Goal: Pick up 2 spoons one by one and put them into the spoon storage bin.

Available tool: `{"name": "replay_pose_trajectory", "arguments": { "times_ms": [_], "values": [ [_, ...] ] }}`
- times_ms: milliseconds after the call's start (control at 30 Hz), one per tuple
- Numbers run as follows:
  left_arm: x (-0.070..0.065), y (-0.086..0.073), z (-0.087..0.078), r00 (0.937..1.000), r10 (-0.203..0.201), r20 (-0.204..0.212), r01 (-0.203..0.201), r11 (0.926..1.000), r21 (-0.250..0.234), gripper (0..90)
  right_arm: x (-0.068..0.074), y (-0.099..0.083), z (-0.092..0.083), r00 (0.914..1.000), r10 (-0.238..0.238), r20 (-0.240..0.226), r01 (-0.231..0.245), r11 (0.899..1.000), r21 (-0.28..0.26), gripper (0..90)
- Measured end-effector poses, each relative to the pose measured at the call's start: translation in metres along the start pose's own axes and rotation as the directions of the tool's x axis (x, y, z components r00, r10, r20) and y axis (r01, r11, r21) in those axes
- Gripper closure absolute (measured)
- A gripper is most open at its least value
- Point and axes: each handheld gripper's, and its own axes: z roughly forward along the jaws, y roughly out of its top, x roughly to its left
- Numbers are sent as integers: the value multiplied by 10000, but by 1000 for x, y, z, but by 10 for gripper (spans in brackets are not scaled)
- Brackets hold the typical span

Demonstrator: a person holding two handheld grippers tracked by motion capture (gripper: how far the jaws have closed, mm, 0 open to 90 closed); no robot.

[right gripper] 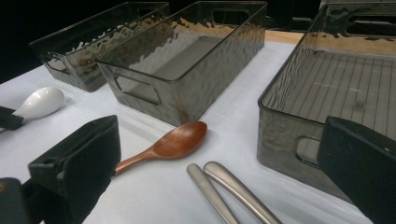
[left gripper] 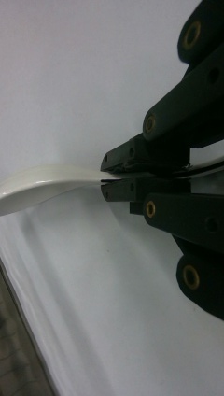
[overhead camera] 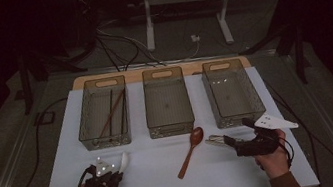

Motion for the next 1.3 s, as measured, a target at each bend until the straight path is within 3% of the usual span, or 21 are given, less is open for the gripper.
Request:
{"name": "replay_pose_trajectory", "arguments": {
  "times_ms": [100, 167, 467, 1000, 1300],
  "values": [
    [0, 2, -1, 9999, -42, -117, 41, 10000, -80, 873, -1, 0, -1, 10000, 42, 22, -41, 10000, -17, 0],
    [2, 5, -2, 9998, -201, 20, 201, 9994, -267, 873, -1, 0, -1, 10000, 60, 46, -60, 10000, -21, 0],
    [0, 22, -9, 9994, -177, 301, 199, 9969, -760, 873, -1, 0, -1, 10000, 87, 38, -87, 10000, -24, 0],
    [-2, 67, -19, 9962, 86, 868, 66, 9847, -1739, 872, -3, 0, -3, 9994, 253, 236, -251, 9997, -81, 0],
    [-6, 95, -20, 9945, 440, 950, -232, 9774, -2100, 872, -3, 0, -4, 9992, 257, 310, -256, 9997, -39, 0]
  ]
}}
